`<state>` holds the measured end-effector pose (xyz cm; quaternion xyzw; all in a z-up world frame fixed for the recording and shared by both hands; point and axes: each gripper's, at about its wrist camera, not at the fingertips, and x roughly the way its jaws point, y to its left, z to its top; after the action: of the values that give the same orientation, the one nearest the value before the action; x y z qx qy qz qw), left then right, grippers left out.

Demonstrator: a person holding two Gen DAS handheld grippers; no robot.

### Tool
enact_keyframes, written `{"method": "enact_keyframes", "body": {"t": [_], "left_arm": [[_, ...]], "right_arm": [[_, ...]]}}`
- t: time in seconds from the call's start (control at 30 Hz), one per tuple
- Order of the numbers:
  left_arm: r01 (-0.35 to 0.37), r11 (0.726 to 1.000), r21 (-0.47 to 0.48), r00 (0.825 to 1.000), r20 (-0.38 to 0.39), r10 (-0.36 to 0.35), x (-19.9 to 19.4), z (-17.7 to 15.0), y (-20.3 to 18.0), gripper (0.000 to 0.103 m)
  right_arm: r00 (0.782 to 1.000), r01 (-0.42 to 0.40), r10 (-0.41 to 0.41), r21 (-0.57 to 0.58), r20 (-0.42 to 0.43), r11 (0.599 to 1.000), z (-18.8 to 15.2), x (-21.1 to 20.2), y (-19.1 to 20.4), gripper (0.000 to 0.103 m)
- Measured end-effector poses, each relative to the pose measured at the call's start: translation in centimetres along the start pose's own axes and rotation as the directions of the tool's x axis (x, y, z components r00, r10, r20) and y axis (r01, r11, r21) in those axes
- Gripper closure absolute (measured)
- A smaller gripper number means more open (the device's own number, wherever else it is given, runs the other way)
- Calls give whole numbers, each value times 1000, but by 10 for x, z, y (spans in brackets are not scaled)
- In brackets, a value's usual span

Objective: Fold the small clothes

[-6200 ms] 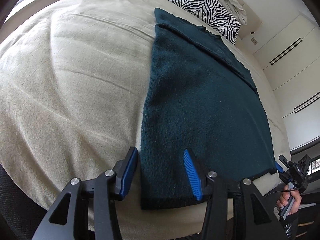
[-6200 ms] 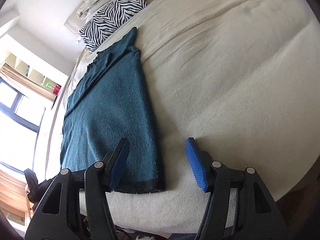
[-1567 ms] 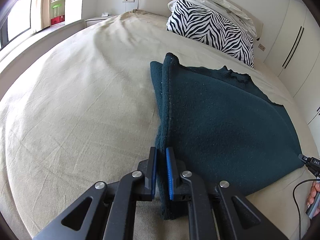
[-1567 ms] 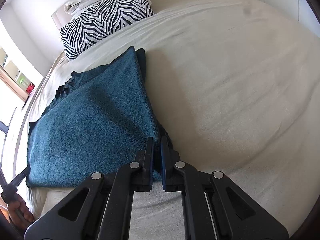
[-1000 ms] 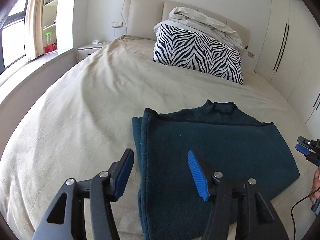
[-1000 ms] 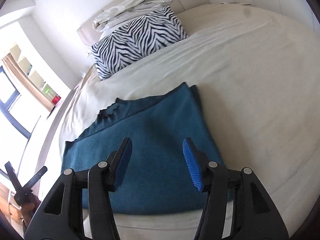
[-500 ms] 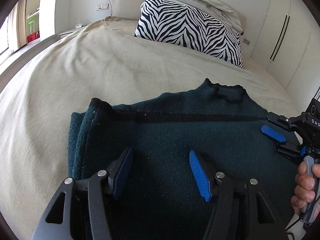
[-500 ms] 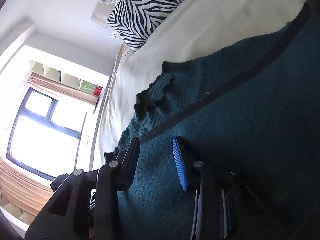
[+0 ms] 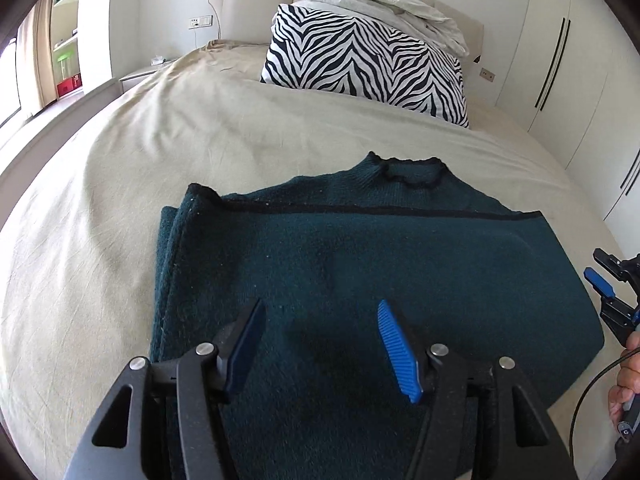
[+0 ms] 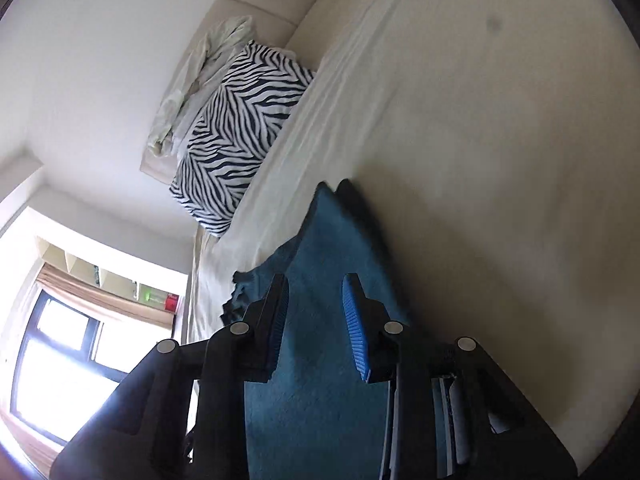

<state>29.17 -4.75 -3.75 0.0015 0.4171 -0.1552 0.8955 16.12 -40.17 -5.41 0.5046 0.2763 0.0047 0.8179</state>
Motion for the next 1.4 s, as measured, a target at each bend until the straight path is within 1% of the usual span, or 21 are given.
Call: {"method": "enact_keyframes", "body": {"t": [0.07,0.1,0.17,0.2,0.23,0.27,0.3,0.33,0.47,0.53,0.63,0.73,0.83,0.87,1.03,1.1,1.17,1.23,1.27,1.3,1.4], "left_arm": [[-20,999,46,1000,-2,20,-14,-15,-12,40],[-32,998,50,999,-20,33,-16,-22,-13,40],[-78,996,46,995,-56,80,-14,-36,-6,40],[-104,993,48,992,-69,107,-10,-41,0,40],[-126,991,43,987,-90,130,-4,-47,9,39],[-113,993,30,988,-101,116,1,-51,17,38],[-87,996,21,992,-89,88,-1,-55,23,38],[-82,996,31,993,-78,84,-2,-57,24,38],[-110,992,62,992,-52,113,0,-62,17,36],[-105,993,56,993,-56,108,0,-61,19,36],[-92,995,42,994,-60,94,-1,-60,21,36],[-98,994,45,993,-57,101,-1,-60,20,36],[-93,995,39,994,-58,96,-2,-60,22,36],[-94,995,38,994,-58,96,-2,-60,22,36],[-85,996,33,994,-60,87,-7,-58,21,36],[-72,997,28,996,-53,74,-15,-56,21,38],[-48,999,13,999,-11,48,-30,-51,22,42],[-15,1000,15,998,57,15,-43,-45,23,43],[-8,1000,12,997,80,7,-46,-41,25,43],[-3,1000,2,997,71,3,-42,-39,28,44],[38,996,-79,999,-21,-40,-15,-38,47,62]], "right_arm": [[985,-81,68,-76,-159,994,-48,33,39,74],[970,-108,82,-103,-230,989,-71,50,53,74],[927,-164,120,-95,-354,982,-113,80,65,74],[906,-157,105,-95,-411,983,-129,95,65,74],[894,-123,65,-103,-444,987,-141,107,59,74],[896,-92,39,-98,-443,991,-148,112,49,75],[903,-110,69,-74,-423,991,-148,110,40,81],[908,-128,103,-36,-405,991,-144,107,33,83],[952,-121,141,86,-272,989,-112,73,-4,83],[975,-102,124,122,-185,987,-102,45,-24,84],[997,-50,58,134,-59,990,-83,11,-42,84],[998,26,-33,147,44,989,-70,-21,-54,84],[985,120,-133,113,108,986,-64,-49,-53,83],[978,157,-170,104,122,982,-63,-57,-52,80],[963,220,-220,16,156,975,-64,-97,-38,78],[967,215,-206,-43,152,976,-70,-100,-21,78],[975,194,-178,-112,136,975,-74,-94,5,78],[984,165,-150,-177,96,970,-81,-76,30,70],[988,145,-133,-197,76,970,-85,-65,41,52],[992,124,-115,-210,55,970,-90,-51,51,44],[996,61,-75,-237,-52,970,-106,-6,72,44]]}}
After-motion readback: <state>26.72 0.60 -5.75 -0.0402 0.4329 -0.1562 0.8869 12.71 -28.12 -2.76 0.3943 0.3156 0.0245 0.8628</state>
